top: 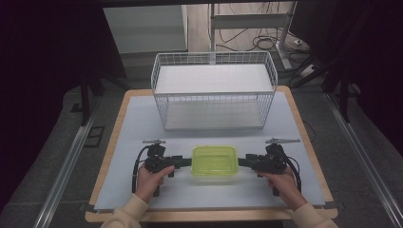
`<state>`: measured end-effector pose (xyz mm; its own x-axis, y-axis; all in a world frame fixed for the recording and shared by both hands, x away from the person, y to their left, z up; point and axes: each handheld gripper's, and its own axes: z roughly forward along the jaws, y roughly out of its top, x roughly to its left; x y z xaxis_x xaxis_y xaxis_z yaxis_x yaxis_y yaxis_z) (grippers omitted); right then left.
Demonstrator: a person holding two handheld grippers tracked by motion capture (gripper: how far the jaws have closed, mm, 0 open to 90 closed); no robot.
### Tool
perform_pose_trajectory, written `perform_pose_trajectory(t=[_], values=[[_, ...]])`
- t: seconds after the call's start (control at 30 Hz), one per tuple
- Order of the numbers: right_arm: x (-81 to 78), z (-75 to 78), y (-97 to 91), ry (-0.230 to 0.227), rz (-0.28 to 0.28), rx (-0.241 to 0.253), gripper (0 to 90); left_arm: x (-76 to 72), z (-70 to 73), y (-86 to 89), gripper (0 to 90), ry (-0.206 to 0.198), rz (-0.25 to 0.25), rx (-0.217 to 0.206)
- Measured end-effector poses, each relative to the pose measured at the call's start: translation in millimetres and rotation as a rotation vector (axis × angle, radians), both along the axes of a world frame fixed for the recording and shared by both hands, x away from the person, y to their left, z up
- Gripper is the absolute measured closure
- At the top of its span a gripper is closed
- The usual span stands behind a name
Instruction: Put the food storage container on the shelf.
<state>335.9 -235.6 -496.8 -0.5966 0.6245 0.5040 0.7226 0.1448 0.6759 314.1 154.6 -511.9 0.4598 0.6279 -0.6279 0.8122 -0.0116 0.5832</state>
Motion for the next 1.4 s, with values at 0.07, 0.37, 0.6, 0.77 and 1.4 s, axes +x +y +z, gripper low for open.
perform_pose_trajectory(t=[0.07, 0.37, 0.6, 0.77, 1.4], values=[[4.3, -0.6, 3.2, 0.014, 0.001, 0.004, 43.6, 5.5, -1.1, -2.3, 39.9, 0.013, 0.000, -0.022], [14.7, -7.6, 9.2, 0.096, 0.005, 0.024, 51.7, 12.1, -6.6, -9.0, 42.8, 0.043, -0.016, -0.028], [17.6, -11.0, 10.2, 0.133, 0.005, 0.030, 60.3, 15.2, -13.9, -9.2, 48.0, 0.076, -0.005, -0.069], [19.7, -15.7, 14.7, 0.162, 0.028, 0.038, 66.6, 16.2, -18.3, -10.6, 59.1, 0.092, -0.033, -0.076], [21.3, -13.5, 11.1, 0.228, 0.022, 0.136, 81.4, 8.8, -9.4, -11.6, 80.1, 0.053, -0.038, -0.080]])
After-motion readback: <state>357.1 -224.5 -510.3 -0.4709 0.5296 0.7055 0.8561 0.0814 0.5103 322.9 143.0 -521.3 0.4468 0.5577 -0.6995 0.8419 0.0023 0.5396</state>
